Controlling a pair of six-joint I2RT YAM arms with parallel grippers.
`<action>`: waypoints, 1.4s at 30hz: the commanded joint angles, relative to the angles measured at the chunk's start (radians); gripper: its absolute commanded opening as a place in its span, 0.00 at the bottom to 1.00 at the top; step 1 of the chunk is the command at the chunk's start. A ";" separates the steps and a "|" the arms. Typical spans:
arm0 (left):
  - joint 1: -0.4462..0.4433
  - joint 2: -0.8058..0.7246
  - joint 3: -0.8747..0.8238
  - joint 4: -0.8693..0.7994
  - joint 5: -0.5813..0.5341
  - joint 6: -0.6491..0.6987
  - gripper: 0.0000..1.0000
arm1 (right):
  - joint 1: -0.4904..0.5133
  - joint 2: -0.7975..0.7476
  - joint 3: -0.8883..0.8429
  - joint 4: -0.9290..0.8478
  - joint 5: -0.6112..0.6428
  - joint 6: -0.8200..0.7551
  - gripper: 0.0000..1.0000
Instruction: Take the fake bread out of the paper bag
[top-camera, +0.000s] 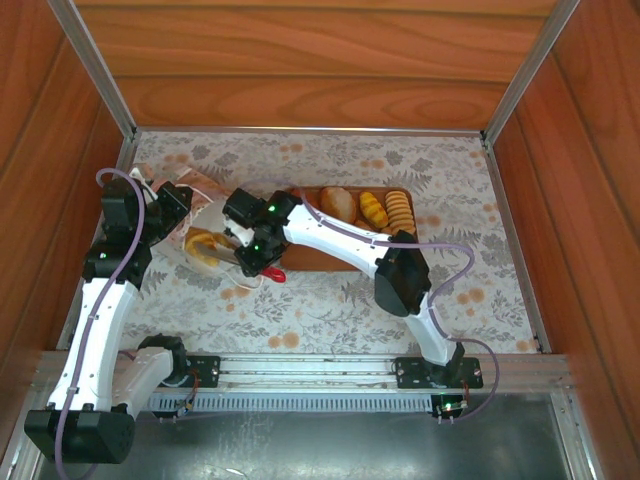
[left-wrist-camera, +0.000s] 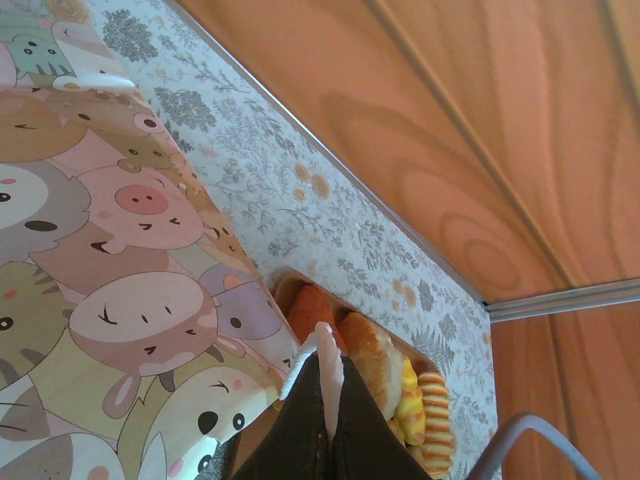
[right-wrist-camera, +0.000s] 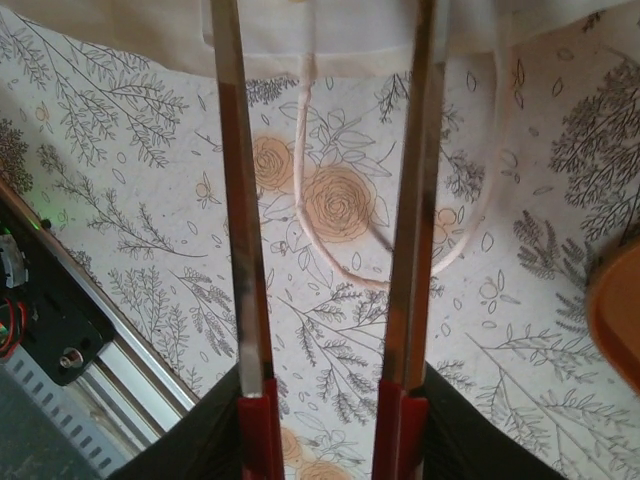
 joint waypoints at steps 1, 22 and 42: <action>-0.004 -0.009 -0.009 0.007 0.005 -0.002 0.00 | 0.000 -0.030 0.005 -0.029 -0.020 -0.009 0.32; -0.004 0.001 -0.019 0.006 0.006 0.014 0.00 | -0.003 -0.361 -0.209 -0.126 0.185 -0.092 0.20; -0.004 -0.002 -0.007 0.006 -0.018 0.006 0.00 | -0.002 -0.753 -0.468 -0.157 0.188 -0.233 0.20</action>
